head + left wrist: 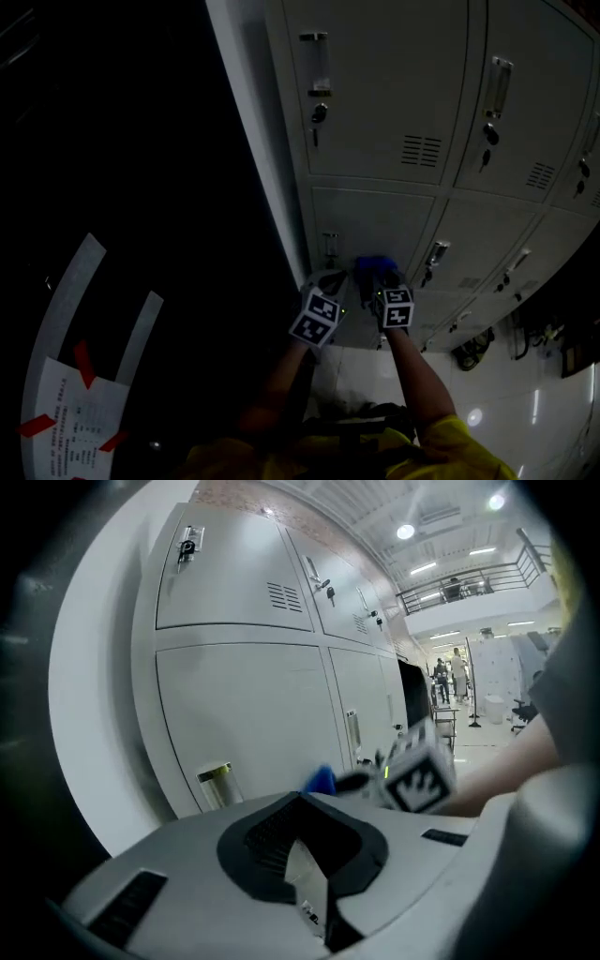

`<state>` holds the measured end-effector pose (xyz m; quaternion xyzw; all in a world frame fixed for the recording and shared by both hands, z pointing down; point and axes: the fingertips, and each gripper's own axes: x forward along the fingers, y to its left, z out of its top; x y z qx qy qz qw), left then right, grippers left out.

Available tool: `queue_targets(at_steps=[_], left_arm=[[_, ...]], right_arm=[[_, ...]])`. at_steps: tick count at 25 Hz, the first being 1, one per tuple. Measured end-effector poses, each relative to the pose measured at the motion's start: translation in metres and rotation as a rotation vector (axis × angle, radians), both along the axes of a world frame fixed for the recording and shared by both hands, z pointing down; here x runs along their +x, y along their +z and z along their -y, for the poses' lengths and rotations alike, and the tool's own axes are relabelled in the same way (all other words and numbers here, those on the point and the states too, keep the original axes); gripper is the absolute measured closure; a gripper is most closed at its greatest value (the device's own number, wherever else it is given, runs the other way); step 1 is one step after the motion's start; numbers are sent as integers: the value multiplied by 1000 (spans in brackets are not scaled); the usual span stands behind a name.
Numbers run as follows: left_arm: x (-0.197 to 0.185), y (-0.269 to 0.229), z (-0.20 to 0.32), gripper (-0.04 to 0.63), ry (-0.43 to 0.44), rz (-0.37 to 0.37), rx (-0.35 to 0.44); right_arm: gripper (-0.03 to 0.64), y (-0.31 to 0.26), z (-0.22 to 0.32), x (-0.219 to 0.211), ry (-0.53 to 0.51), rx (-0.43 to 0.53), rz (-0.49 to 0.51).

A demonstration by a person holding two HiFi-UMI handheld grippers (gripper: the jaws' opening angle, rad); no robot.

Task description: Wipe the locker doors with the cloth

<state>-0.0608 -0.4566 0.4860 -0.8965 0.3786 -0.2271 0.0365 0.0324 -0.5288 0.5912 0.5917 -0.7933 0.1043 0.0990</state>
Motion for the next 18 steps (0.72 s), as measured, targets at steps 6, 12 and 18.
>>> queue_targets(at_steps=[6, 12, 18], left_arm=[[6, 3, -13, 592, 31, -18, -30], [2, 22, -9, 592, 18, -27, -54], [9, 20, -15, 592, 17, -64, -56]], right_arm=[[551, 119, -23, 15, 27, -195, -29], [551, -202, -41, 26, -21, 369, 46], [549, -289, -29, 61, 8, 462, 27]])
